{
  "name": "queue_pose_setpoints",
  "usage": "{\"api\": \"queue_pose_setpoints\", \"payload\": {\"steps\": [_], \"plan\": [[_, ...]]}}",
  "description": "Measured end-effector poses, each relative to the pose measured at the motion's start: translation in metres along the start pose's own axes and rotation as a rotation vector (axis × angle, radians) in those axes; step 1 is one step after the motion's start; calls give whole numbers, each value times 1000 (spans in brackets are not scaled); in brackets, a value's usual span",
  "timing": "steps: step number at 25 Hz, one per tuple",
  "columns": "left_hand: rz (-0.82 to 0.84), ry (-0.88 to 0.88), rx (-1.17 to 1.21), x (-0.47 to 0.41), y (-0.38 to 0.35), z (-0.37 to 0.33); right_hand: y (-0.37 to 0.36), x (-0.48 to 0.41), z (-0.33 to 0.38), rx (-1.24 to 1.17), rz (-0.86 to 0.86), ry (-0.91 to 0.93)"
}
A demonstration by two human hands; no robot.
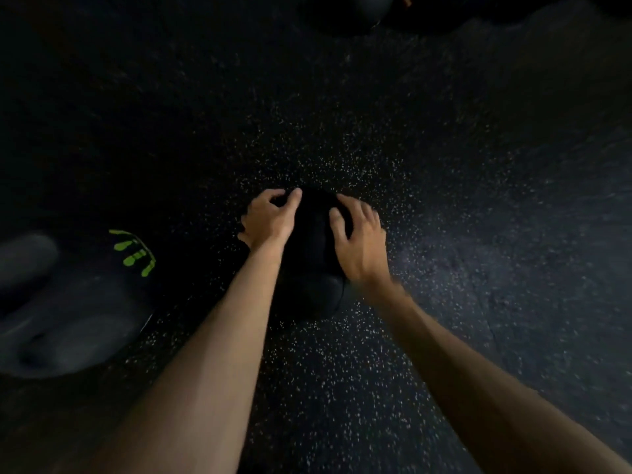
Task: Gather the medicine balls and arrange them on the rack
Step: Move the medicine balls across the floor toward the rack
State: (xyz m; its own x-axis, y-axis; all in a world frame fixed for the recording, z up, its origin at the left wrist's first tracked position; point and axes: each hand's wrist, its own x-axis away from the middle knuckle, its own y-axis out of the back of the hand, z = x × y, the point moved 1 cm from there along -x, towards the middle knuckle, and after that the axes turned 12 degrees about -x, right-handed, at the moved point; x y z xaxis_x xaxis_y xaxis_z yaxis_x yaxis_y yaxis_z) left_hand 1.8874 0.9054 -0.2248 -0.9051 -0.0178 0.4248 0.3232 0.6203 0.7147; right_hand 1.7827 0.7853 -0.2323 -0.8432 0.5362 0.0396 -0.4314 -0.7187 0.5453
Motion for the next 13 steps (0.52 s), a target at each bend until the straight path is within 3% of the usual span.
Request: {"api": "queue_pose_setpoints", "payload": {"steps": [3,7,11,13], "plan": [[-15,-106,-9,-3,3,13,-5,21,-3,29,32,-58],[-113,-400,-101,28,-1,35,-2,-53,4,30,100,-196],[-120,-350,-135,-19,-15,-4,3,-154,-5,-86,102,-379],[-192,-280,-152,-66,-22,-45,2,-195,-9,-146,56,-353]]}}
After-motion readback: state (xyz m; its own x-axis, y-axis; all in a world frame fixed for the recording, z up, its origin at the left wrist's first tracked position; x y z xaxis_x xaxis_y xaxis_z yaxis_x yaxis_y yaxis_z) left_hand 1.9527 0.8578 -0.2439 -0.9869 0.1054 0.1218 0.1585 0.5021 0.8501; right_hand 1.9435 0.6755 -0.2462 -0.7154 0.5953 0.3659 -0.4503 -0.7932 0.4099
